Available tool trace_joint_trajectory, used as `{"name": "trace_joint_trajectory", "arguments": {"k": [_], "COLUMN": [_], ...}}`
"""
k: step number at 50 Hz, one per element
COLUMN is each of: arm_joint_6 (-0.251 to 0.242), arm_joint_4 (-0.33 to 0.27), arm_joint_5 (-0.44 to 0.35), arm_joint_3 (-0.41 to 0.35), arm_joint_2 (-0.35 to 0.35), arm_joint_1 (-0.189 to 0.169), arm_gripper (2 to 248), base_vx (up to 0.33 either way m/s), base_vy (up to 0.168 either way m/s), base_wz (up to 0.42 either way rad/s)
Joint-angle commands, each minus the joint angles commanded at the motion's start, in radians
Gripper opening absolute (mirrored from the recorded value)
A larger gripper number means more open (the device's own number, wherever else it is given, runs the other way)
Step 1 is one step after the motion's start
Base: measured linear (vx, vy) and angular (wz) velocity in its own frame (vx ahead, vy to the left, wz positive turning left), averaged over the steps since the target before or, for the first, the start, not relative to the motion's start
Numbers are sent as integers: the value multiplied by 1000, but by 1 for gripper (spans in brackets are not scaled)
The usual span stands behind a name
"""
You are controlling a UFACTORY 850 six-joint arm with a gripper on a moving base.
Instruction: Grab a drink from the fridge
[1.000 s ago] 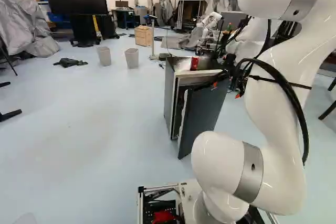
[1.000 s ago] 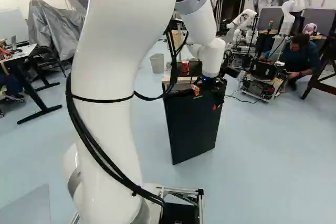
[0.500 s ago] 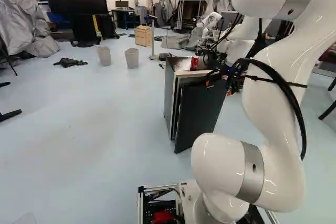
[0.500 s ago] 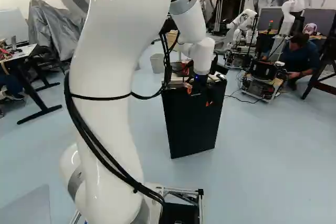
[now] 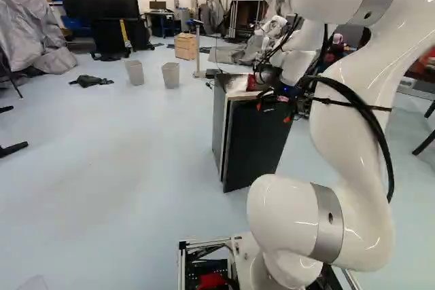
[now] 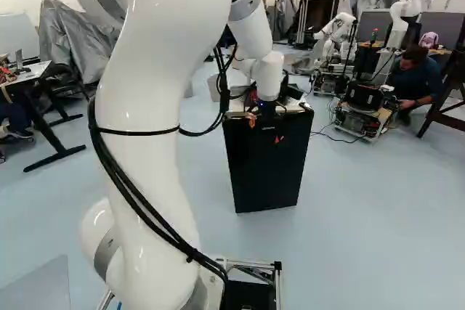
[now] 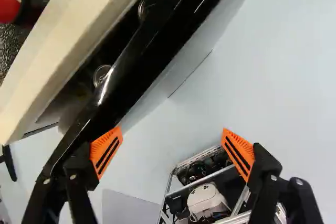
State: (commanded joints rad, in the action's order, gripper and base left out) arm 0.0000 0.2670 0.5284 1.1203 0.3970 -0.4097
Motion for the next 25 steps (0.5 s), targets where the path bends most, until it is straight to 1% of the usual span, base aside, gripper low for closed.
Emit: {"name": "trace_joint_trajectory", "arguments": {"k": [12,25], "arm_joint_6": [0,0], "arm_joint_4": [0,0], "arm_joint_5": [0,0], "arm_joint_3": [13,39], "arm_joint_2": [9,28], "arm_joint_1": [37,66], "arm_gripper": [247,247], "base_vx": [0,0], "base_vy": [0,0], "base_wz": [0,0]}}
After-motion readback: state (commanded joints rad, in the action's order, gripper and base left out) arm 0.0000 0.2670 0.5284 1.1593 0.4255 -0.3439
